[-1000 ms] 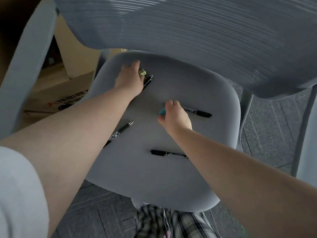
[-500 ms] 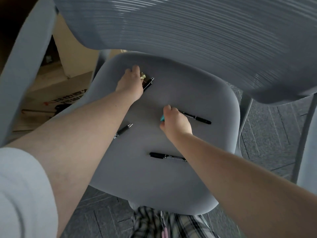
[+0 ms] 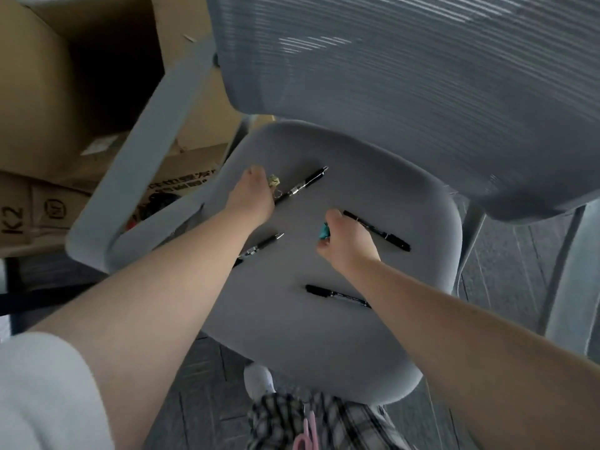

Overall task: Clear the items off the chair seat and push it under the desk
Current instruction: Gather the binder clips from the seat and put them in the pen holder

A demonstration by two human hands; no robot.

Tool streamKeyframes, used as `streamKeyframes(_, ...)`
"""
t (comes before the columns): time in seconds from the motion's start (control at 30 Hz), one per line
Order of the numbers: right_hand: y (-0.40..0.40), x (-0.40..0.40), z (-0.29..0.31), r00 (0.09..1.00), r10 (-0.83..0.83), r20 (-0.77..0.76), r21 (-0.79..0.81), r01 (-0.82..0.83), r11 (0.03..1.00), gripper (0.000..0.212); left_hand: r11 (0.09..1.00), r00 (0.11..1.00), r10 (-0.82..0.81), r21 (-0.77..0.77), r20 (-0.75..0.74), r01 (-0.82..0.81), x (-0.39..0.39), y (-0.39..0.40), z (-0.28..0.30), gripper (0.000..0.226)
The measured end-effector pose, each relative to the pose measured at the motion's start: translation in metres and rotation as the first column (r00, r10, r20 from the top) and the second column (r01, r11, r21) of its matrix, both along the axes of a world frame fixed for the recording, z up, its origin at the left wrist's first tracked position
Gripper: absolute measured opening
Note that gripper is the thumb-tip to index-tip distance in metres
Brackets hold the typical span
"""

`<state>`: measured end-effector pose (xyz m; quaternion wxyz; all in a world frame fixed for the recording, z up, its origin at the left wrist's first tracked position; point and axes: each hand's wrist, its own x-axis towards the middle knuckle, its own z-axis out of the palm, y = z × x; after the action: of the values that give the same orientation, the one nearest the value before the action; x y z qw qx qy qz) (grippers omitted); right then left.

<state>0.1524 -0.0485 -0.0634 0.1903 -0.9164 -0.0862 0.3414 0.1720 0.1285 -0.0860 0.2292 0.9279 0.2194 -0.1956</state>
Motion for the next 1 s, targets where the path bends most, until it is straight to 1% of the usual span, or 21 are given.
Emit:
streamKeyframes(0.03, 0.003, -0.001, 0.006, 1.0, 0.017, 0.003, 0.002, -0.017, 1.0, 0.016, 1.0, 1.0, -0.001, -0.012, 0.001, 0.001, -0.006, 0.002, 0.007, 0.023)
streamKeyframes(0.1, 0.012, -0.002, 0.018, 0.998, 0.055, 0.016, 0.01, -0.055, 0.998, 0.02, 1.0, 1.0, -0.019, -0.026, -0.015, 0.018, -0.021, 0.005, 0.022, 0.024)
streamKeyframes(0.23, 0.034, -0.008, 0.049, 0.991, 0.129, 0.037, 0.021, -0.129, 0.991, 0.024, 0.999, 0.994, -0.024, -0.046, -0.105, 0.019, -0.057, 0.015, 0.055, 0.03)
streamKeyframes(0.3, 0.049, -0.014, 0.067, 0.985, 0.171, 0.036, 0.041, -0.172, 0.984, 0.023, 0.999, 0.992, -0.021, -0.041, -0.125, 0.016, -0.077, 0.024, 0.071, 0.027)
streamKeyframes(0.4, 0.076, -0.028, 0.095, 0.963, 0.264, 0.058, 0.065, -0.267, 0.961, 0.024, 1.0, 0.994, -0.012, -0.014, -0.107, 0.01, -0.109, 0.043, 0.098, 0.03)
streamKeyframes(0.47, 0.095, -0.042, 0.116, 0.944, 0.32, 0.077, 0.066, -0.325, 0.943, 0.026, 0.999, 0.996, 0.03, -0.031, -0.088, -0.032, -0.133, 0.057, 0.12, 0.032)
streamKeyframes(0.57, 0.121, -0.065, 0.149, 0.913, 0.387, 0.128, 0.076, -0.398, 0.914, 0.025, 0.992, 0.994, 0.107, -0.068, -0.033, -0.109, -0.176, 0.08, 0.158, 0.026)
streamKeyframes(0.63, 0.14, -0.084, 0.175, 0.884, 0.429, 0.185, 0.078, -0.449, 0.89, 0.022, 0.988, 0.991, 0.137, -0.074, -0.002, -0.137, -0.21, 0.096, 0.187, 0.025)
streamKeyframes(0.73, 0.179, -0.117, 0.216, 0.821, 0.492, 0.289, 0.091, -0.535, 0.84, 0.021, 0.979, 0.978, 0.201, -0.044, 0.055, -0.199, -0.267, 0.123, 0.231, 0.021)
streamKeyframes(0.83, 0.225, -0.159, 0.254, 0.752, 0.552, 0.36, 0.102, -0.62, 0.778, 0.029, 0.962, 0.957, 0.275, -0.014, 0.093, -0.274, -0.326, 0.151, 0.268, 0.02)
streamKeyframes(0.9, 0.258, -0.192, 0.276, 0.694, 0.592, 0.41, 0.117, -0.684, 0.72, 0.03, 0.938, 0.931, 0.344, 0.01, 0.121, -0.347, -0.368, 0.171, 0.288, 0.02)
streamKeyframes(1.0, 0.305, -0.249, 0.303, 0.594, 0.66, 0.46, 0.123, -0.779, 0.615, 0.029, 0.879, 0.868, 0.465, 0.029, 0.174, -0.476, -0.434, 0.199, 0.311, 0.019)
